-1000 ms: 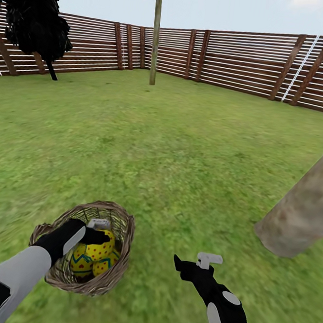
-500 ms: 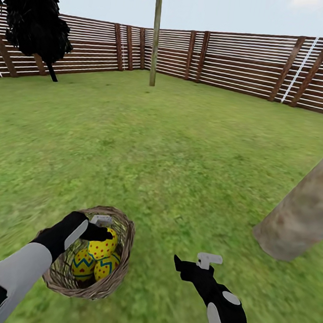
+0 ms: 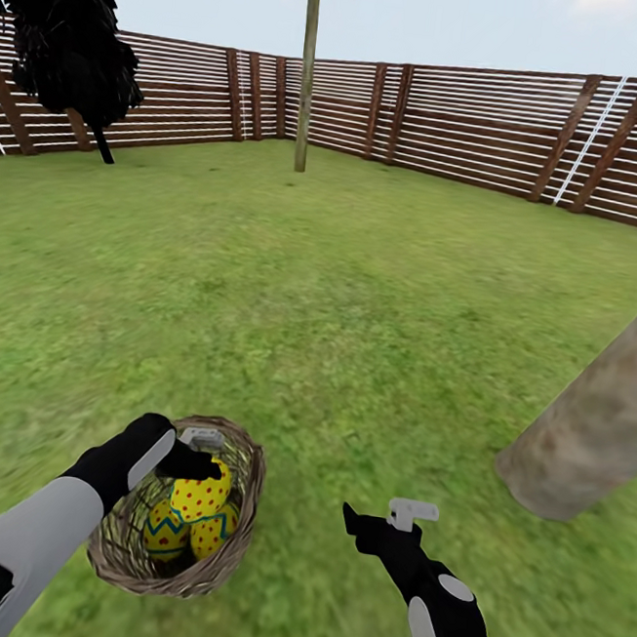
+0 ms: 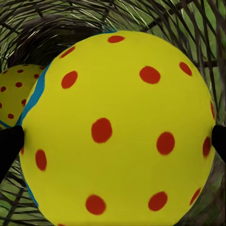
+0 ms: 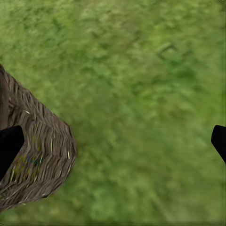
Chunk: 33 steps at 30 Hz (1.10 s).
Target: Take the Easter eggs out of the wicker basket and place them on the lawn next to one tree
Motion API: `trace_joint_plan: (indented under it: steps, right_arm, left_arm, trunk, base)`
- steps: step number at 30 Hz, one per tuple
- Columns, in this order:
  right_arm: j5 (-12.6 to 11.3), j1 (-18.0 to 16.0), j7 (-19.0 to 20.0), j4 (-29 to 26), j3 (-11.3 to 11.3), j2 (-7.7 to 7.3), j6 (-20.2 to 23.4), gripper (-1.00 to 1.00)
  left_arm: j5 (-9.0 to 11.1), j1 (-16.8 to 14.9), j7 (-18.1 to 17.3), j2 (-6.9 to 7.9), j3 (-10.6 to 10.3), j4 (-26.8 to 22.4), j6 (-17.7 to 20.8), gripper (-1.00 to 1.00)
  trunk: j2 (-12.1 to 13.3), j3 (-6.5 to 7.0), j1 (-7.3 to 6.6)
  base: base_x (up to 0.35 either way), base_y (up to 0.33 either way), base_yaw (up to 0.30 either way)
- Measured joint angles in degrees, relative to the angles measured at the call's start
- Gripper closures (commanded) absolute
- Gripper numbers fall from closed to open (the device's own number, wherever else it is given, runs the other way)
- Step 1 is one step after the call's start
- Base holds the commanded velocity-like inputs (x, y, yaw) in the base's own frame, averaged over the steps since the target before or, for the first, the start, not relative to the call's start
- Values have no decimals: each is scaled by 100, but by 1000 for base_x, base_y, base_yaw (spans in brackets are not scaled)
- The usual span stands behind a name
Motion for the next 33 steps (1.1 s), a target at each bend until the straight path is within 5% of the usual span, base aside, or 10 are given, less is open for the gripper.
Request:
trace_joint_plan:
  steps: [33]
  right_arm:
    - [2, 0, 0, 9, 0, 5, 0, -100]
  left_arm:
    - [-10, -1, 8, 80, 1, -87, 275, 100]
  trunk:
    - [1324, 592, -724]
  base:
    - [-39, 0, 0]
